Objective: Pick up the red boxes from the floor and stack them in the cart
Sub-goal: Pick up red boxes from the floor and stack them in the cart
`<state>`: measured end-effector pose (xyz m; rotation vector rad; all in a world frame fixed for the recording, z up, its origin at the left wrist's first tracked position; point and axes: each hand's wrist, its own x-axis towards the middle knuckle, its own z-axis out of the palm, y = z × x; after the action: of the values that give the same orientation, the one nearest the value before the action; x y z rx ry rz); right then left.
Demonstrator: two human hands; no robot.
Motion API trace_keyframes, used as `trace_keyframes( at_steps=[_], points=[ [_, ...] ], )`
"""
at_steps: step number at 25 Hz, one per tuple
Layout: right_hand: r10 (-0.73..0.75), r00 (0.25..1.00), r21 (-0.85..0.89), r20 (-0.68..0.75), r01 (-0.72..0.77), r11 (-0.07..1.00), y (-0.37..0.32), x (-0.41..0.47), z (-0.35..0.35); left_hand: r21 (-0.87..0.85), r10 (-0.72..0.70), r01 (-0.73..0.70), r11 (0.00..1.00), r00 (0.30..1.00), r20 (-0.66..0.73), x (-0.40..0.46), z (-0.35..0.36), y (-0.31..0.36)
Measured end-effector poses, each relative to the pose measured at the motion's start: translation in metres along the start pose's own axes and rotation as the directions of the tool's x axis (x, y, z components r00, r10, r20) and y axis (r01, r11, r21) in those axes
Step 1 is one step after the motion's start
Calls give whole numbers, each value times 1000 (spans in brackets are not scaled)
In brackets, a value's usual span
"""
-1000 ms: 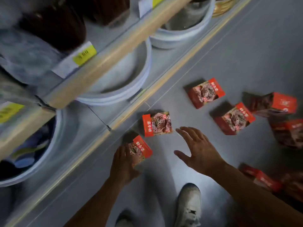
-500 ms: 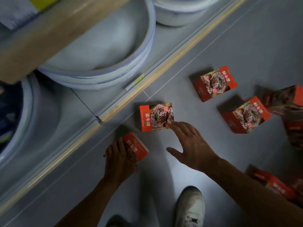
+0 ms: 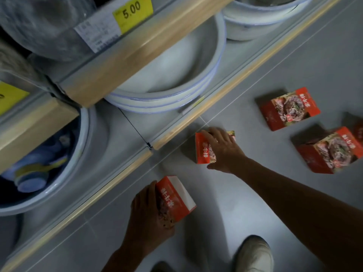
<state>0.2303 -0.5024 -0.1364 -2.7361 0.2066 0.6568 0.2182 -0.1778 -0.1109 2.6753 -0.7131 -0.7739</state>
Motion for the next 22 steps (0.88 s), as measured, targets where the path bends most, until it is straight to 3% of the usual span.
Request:
trace_keyframes(
  at_steps=[5,11,16,22],
  points=[
    [39,999,-176,-36,-45,983,9,17,30,0,25,-25,1000,996,-88,-2,9,-8],
    [43,993,-59,-106,-49,997,2,-18,2,-14,13,-13,1000,999,-38,-15,-17,-4],
    [36,984,47,-173,-28,998,-18,-108,-87,-169,-1,-10,986,998,-70,-50,-116,52],
    [114,943,196,-312,-54,979,-63,-250,-250,-184,55,-79,980,990,-132,-120,-272,138]
  ],
)
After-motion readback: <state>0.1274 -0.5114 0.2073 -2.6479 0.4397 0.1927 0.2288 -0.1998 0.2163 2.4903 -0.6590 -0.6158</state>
